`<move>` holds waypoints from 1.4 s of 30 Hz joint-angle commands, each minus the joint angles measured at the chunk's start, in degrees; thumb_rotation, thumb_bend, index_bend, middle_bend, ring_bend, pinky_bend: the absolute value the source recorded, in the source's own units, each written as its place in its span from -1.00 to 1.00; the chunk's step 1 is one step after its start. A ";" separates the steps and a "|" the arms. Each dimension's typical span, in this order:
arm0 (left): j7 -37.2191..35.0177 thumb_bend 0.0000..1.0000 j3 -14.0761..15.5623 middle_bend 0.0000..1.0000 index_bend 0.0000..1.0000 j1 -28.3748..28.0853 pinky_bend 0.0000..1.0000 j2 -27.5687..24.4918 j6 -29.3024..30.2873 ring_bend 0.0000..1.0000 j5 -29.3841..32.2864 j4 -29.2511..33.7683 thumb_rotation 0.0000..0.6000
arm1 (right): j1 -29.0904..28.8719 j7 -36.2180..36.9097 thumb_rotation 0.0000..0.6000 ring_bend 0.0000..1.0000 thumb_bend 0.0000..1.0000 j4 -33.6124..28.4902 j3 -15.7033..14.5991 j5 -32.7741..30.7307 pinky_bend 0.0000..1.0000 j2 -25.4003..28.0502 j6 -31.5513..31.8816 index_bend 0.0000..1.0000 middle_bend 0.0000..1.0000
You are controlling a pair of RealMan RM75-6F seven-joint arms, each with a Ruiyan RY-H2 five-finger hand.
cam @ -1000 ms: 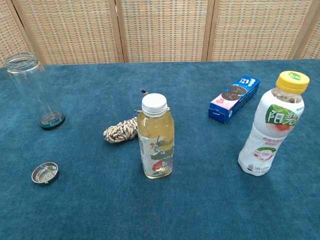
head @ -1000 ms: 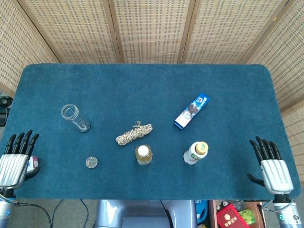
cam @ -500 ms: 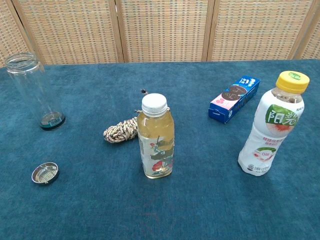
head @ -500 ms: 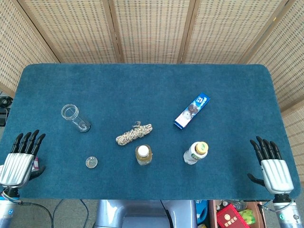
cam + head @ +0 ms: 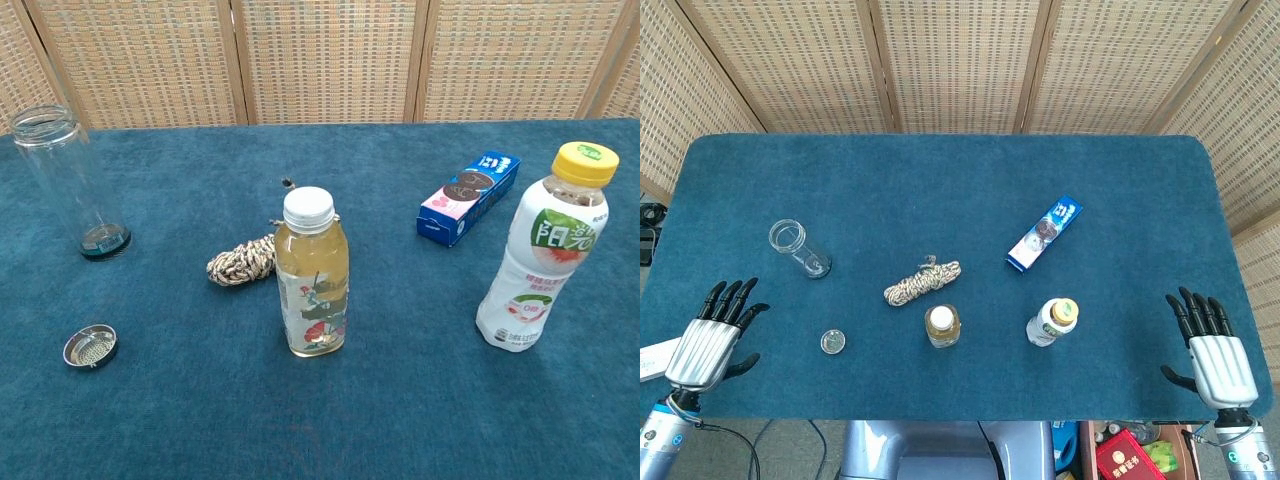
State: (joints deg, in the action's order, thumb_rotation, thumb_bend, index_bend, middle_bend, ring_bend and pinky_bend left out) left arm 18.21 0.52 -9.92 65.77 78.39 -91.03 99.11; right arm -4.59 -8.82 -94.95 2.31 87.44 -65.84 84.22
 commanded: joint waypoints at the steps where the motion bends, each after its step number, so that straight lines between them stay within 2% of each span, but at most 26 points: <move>1: 0.23 -0.58 0.11 -1.00 -0.34 -0.83 -1.00 0.35 -1.37 -1.00 0.31 -0.21 1.00 | 0.02 0.12 1.00 -1.00 -0.95 -0.01 0.04 -0.06 -0.93 0.06 0.03 -1.00 -1.00; 11: 1.88 -0.57 -0.98 -1.00 -0.15 -3.56 -1.00 2.48 -5.15 -1.00 2.03 -0.66 1.00 | 0.02 0.25 1.00 -1.00 -0.95 -0.09 0.01 -0.06 -0.93 0.16 -0.01 -1.00 -1.00; 18: 3.83 -0.44 -1.59 -1.00 -0.05 -5.33 -1.00 5.11 -7.87 -1.00 3.84 -2.00 1.00 | 0.00 0.57 1.00 -1.00 -0.95 -0.04 0.13 -0.35 -0.93 0.22 -0.14 -1.00 -1.00; 30: 7.43 -0.28 -1.20 -1.00 -0.02 -6.78 -1.00 8.92 -9.78 -1.00 5.36 -4.73 1.00 | 0.02 1.21 1.00 -1.00 -0.95 -0.10 0.13 -0.31 -0.93 0.44 -0.12 -1.00 -1.00; 42: 8.96 -0.24 -0.70 -1.00 -0.01 -8.02 -1.00 10.89 -11.52 -1.00 6.54 -5.77 1.00 | -0.06 1.41 1.00 -1.00 -0.95 -0.13 0.08 -0.36 -0.93 0.47 -0.36 -1.00 -1.00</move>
State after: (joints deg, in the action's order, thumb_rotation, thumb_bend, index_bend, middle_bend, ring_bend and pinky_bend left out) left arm 27.10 -0.22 -17.88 76.58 66.95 -84.55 93.38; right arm -4.64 -7.40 -95.07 2.40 87.07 -65.37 83.86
